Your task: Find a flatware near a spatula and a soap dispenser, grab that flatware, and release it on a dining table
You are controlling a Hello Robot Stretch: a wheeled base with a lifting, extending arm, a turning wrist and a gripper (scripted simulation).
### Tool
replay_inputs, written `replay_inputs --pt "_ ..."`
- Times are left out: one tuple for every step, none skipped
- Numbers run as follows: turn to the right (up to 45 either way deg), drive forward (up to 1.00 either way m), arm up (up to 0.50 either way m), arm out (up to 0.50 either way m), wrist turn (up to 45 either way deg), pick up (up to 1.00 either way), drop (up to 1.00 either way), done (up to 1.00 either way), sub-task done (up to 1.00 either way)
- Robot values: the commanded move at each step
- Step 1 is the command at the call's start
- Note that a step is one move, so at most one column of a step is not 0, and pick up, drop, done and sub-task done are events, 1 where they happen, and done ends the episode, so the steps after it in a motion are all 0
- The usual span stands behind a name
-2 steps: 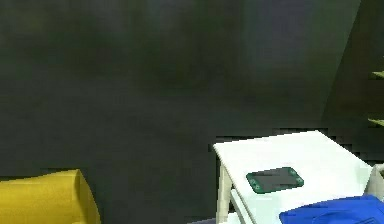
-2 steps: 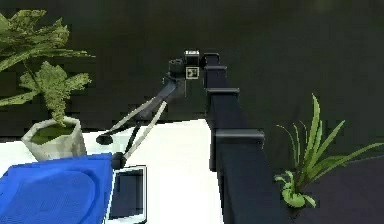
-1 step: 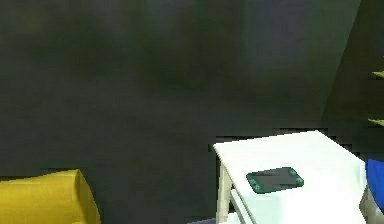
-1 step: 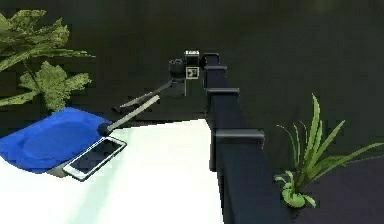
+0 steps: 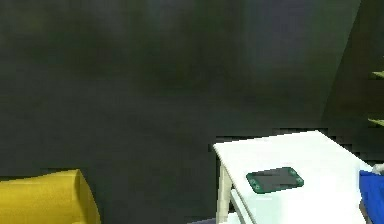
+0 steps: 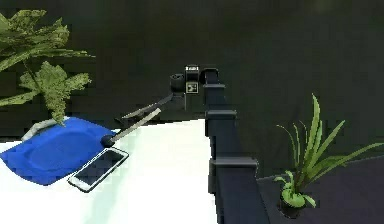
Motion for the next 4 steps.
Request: replay_inputs --pt "0.0 0.0 -0.32 0.0 0.0 0.0 0.0 0.0 0.0" --pt "0.0 0.0 0.0 0.0 0.0 0.0 1.0 0.0 0.0" --pt "0.0 0.0 0.04 0.0 0.0 0.0 0.0 0.0 0.0" --pt "0.0 0.0 0.0 -0.08 0.0 0.0 0.0 0.0 0.0"
